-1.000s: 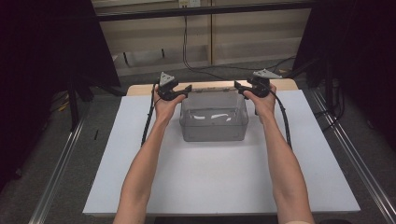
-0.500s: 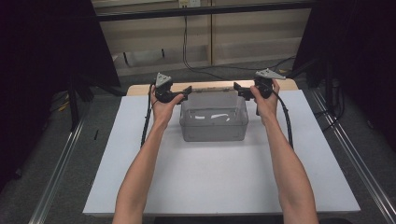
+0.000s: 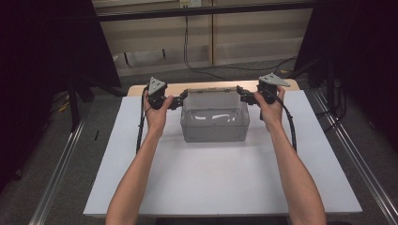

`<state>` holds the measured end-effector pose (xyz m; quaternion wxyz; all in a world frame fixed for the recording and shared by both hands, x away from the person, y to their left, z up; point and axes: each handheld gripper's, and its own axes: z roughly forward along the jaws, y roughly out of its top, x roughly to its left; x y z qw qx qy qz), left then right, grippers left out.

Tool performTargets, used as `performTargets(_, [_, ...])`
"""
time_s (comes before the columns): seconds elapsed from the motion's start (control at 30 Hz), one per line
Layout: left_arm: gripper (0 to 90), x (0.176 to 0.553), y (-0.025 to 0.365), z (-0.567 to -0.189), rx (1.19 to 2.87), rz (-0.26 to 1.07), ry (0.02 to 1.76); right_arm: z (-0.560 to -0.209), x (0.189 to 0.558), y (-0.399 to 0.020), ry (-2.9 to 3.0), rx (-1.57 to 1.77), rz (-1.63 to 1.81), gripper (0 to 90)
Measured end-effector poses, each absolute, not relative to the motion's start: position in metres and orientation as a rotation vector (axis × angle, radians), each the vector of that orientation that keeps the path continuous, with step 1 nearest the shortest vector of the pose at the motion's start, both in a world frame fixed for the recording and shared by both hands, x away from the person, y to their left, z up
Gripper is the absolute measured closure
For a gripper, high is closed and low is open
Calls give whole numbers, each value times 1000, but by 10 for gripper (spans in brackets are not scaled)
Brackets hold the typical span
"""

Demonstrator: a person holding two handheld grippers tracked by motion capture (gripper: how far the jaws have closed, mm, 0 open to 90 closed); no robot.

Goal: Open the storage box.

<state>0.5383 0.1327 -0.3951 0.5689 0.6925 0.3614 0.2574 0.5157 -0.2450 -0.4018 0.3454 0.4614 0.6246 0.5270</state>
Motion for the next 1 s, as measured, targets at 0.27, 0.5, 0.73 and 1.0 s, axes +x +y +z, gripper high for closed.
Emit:
performTargets(0.27, [42, 518, 142, -391, 1592, 617, 844, -397, 496, -242, 1598, 1162, 1374, 0])
performTargets(0.5, [41, 505, 146, -396, 1591, 647, 840, -396, 480, -240, 1585, 1132, 1377, 7])
performTargets(0.73, [35, 490, 151, -394, 1568, 648, 851, -392, 464, -239, 1581, 1105, 1354, 0])
performTargets(1.0, [39, 471, 157, -391, 1564, 659, 826, -389, 442, -246, 1555, 1091, 1343, 0])
